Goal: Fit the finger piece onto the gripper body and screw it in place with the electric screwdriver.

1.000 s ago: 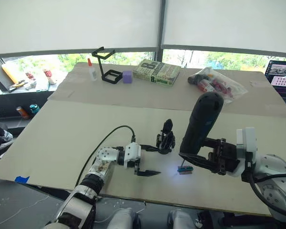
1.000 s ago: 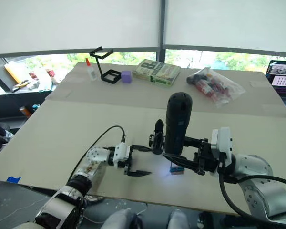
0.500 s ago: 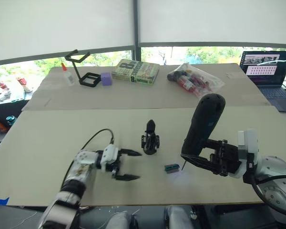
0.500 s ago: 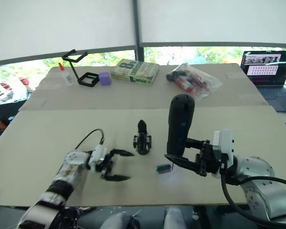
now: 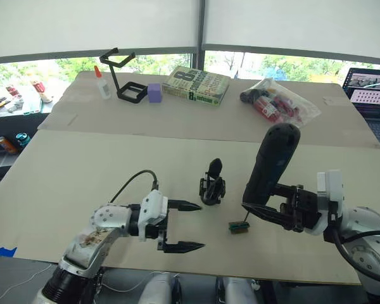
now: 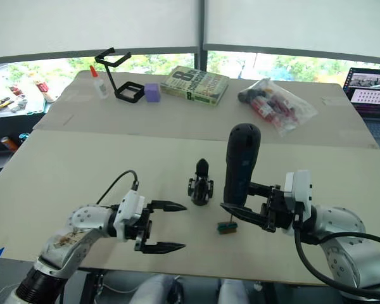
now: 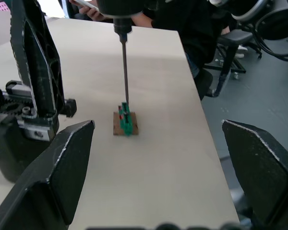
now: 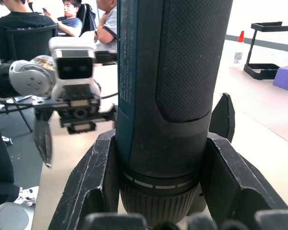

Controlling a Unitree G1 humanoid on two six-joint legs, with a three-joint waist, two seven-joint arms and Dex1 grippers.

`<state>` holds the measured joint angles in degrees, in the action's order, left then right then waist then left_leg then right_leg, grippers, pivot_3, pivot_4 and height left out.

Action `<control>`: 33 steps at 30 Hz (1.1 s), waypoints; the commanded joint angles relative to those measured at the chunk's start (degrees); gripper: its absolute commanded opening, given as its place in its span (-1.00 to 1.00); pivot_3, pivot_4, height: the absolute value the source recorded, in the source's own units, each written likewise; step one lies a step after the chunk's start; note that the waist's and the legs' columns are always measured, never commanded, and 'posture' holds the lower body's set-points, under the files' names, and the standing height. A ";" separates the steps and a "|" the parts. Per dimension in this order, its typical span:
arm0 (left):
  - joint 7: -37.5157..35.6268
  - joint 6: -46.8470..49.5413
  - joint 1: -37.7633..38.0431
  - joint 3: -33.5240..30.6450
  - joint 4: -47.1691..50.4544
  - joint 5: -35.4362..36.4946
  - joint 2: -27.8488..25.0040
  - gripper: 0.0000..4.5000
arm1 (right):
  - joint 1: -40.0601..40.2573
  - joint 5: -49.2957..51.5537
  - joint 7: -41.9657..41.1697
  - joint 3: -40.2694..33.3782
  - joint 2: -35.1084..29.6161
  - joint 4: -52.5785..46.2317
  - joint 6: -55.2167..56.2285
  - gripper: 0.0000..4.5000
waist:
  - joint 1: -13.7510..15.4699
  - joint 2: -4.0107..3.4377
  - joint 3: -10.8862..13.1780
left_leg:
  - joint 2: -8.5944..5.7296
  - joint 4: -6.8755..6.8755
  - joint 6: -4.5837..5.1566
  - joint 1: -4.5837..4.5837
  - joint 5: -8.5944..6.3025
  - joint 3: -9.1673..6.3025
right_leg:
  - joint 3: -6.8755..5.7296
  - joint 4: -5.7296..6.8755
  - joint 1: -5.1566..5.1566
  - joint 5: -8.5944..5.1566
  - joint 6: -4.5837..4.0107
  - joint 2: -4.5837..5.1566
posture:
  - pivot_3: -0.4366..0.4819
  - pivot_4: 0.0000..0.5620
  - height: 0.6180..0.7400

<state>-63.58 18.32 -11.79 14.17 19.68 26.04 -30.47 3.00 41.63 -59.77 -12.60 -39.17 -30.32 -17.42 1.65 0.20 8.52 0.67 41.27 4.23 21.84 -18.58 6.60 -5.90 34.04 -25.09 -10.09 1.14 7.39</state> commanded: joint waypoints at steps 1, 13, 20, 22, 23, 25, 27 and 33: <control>1.99 1.92 -3.66 2.10 -0.82 -1.96 1.38 0.98 | -0.07 1.44 -0.30 -2.18 -0.47 -2.55 1.51 -0.14 | -0.04 0.00 0.01 | 0.00 0.00 -0.01 -0.01 0.01 0.00 | 0.00 0.00 0.00 0.00 0.00 -0.02 | -0.05 -0.47 1.00; 1.03 3.81 -3.22 4.82 -0.26 -2.48 0.28 0.98 | 3.27 3.80 -0.45 -4.60 -2.38 -4.77 0.26 -0.14 | -0.37 0.03 0.03 | 0.03 0.02 -0.11 -0.05 0.07 0.01 | 0.04 0.04 0.01 0.00 0.01 -0.12 | -0.05 -0.47 1.00; -0.77 -0.54 -0.46 3.77 -1.85 -3.24 -2.07 0.98 | 2.93 4.38 -0.52 -4.94 -3.13 -4.19 0.28 -0.14 | -0.14 0.00 0.05 | 0.04 0.12 -0.10 -0.04 0.07 0.01 | 0.07 0.05 0.02 0.01 -0.01 -0.11 | -0.05 -0.47 1.00; -1.09 -2.29 -0.30 4.25 -3.62 -4.23 -1.78 0.98 | 2.43 4.48 -0.57 -4.62 -3.21 -4.01 0.32 -0.14 | -0.12 0.00 0.05 | 0.05 0.15 -0.10 -0.04 0.06 0.00 | 0.08 0.06 0.02 0.01 -0.02 -0.10 | -0.05 -0.47 1.00; -1.20 -2.86 -0.30 4.41 -4.23 -4.56 -1.63 0.98 | 2.17 4.51 -0.58 -4.44 -3.22 -3.98 0.29 -0.14 | -0.13 0.00 0.05 | 0.05 0.16 -0.10 -0.04 0.06 0.00 | 0.08 0.06 0.02 0.02 -0.02 -0.11 | -0.05 -0.47 1.00; -1.42 -5.05 -0.63 5.56 -5.73 -6.31 -1.11 0.98 | 1.18 4.52 -0.25 -3.81 -2.95 -4.04 0.25 -0.14 | -0.15 0.00 0.05 | 0.05 0.18 -0.10 -0.04 0.06 0.00 | 0.08 0.08 0.02 0.02 -0.03 -0.11 | -0.05 -0.47 1.00; -0.61 -5.73 -1.00 6.44 -6.51 -7.35 0.20 0.98 | 0.34 4.68 0.06 -3.40 -2.65 -4.41 0.20 -0.14 | -0.15 0.00 0.05 | 0.05 0.19 -0.10 -0.04 0.06 0.01 | 0.08 0.09 0.02 0.03 -0.04 -0.11 | -0.05 -0.47 1.00; -0.08 -6.02 -0.95 7.38 -7.43 -8.84 2.04 0.98 | -1.58 4.67 1.25 -2.40 -2.06 -4.99 0.02 -0.14 | -0.13 0.00 0.05 | 0.05 0.32 -0.07 0.02 0.05 0.00 | 0.06 0.10 0.02 0.05 -0.05 -0.11 | -0.05 -0.47 1.00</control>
<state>-63.80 13.06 -12.45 21.27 11.49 17.68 -28.83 2.66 44.13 -58.80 -14.06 -41.52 -32.87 -17.73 1.51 0.20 8.57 0.73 41.61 4.17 21.88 -18.54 6.60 -5.85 34.14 -25.07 -10.04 1.09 7.28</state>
